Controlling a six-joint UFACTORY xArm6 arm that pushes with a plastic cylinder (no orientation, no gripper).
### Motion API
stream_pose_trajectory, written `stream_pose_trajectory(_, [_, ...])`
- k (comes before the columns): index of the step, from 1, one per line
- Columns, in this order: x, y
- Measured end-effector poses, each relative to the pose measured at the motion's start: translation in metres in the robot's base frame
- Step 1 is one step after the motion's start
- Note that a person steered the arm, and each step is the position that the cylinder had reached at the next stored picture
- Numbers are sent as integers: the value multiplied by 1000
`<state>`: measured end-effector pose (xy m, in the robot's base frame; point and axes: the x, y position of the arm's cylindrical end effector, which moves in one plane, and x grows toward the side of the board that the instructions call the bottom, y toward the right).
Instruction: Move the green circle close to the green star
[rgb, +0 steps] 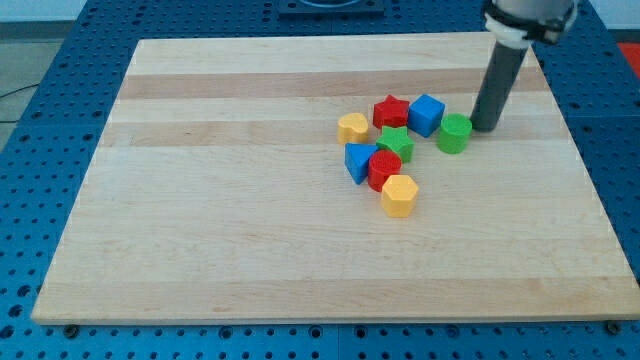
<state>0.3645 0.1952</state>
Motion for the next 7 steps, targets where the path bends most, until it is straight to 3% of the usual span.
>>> stream_pose_trajectory(1, [-29,-24])
stream_pose_trajectory(3, [22,-76])
stream_pose_trajectory(4, [0,-44])
stream_pose_trajectory(6, [48,-12])
stream_pose_trajectory(7, [65,-61])
